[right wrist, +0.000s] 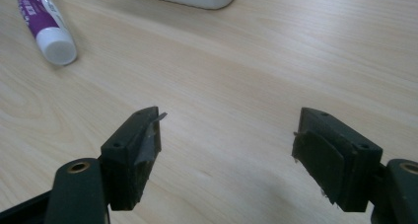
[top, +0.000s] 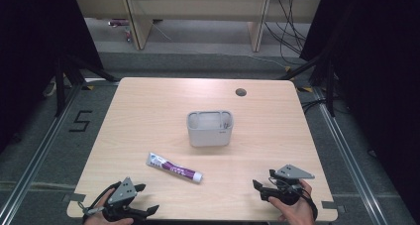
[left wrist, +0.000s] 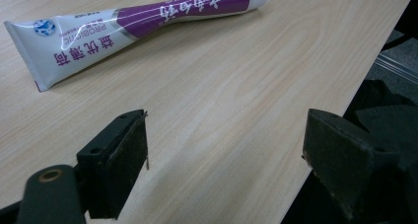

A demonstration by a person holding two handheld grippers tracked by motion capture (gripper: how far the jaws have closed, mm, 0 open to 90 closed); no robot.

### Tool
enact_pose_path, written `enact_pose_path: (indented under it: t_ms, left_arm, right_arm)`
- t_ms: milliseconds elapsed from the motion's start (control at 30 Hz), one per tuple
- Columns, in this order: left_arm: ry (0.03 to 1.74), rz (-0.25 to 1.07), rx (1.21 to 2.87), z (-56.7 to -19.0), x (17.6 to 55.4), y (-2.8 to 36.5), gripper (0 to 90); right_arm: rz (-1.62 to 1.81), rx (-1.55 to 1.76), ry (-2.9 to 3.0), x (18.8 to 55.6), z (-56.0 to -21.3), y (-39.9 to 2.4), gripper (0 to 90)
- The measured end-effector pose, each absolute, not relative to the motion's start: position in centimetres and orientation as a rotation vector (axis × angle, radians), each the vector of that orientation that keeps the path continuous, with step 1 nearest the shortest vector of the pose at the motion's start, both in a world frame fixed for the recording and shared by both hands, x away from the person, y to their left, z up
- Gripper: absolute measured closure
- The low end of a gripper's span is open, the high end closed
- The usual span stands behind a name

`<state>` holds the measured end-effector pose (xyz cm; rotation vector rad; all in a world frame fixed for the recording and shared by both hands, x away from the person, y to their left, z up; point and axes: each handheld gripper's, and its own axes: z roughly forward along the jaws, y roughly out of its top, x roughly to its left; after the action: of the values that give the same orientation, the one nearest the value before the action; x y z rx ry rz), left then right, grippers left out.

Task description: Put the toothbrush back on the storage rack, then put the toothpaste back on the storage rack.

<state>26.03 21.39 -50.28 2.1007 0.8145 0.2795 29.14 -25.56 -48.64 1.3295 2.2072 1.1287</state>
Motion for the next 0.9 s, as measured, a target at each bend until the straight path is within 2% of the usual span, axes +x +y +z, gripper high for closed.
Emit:
enact_pose_path:
  t_ms: [500,900]
  left_arm:
    - [0.803,0.298,2.112,-50.1,26.0,21.2,16.9]
    - [0.764,0.292,2.047,-48.9,27.8,18.3,17.4]
  right_arm:
    - [1.090,1.335,2.165,27.6,-49.1,-27.9,26.1]
    - [1.084,1.364,2.144,26.7,-49.3,-28.4,26.7]
